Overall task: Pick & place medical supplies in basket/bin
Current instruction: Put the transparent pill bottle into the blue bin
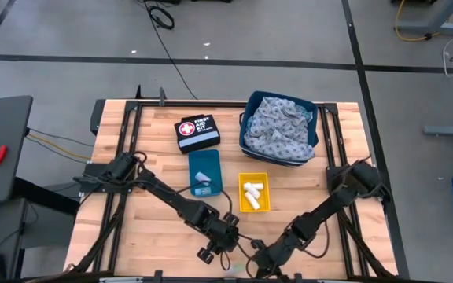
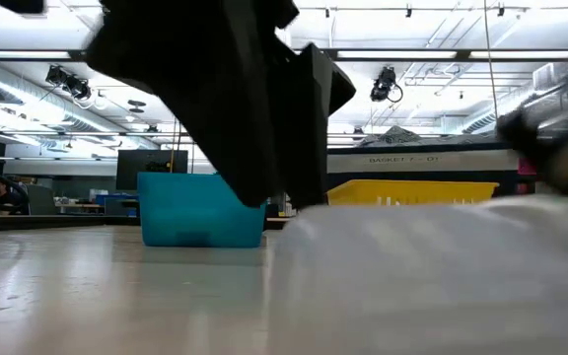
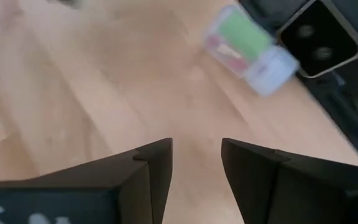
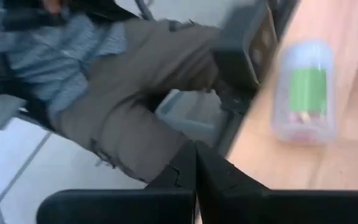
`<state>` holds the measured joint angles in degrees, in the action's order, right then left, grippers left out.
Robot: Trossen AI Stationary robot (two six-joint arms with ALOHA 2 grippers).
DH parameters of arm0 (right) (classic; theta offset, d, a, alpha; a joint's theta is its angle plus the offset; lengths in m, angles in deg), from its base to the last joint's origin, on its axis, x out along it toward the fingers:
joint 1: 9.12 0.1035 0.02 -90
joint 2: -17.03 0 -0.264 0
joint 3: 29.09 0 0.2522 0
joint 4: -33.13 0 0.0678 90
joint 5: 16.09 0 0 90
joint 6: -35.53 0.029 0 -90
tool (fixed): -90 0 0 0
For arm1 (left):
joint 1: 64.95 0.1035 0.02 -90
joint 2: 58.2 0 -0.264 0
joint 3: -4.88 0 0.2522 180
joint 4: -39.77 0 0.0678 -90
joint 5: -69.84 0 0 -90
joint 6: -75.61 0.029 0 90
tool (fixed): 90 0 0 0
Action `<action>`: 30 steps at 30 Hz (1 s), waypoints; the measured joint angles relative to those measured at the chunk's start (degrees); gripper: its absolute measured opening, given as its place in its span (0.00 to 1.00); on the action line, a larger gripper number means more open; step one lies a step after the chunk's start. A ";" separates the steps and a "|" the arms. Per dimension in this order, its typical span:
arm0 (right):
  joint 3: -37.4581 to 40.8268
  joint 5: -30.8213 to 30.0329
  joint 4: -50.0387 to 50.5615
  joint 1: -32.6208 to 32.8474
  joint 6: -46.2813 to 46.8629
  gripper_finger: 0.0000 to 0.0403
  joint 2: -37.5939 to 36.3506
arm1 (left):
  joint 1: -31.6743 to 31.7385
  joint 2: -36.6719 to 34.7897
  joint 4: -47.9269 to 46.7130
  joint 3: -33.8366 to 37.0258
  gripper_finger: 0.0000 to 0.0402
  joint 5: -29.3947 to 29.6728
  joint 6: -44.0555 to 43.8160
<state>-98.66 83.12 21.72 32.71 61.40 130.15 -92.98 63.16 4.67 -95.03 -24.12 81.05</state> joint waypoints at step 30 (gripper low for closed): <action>-9.75 -41.94 23.89 1.17 0.57 0.00 5.98 | -4.35 -11.02 -17.12 -0.03 0.36 13.40 -5.32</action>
<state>-108.41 41.19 45.61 33.87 61.97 136.13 -97.33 52.13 -12.45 -95.06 -10.72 75.73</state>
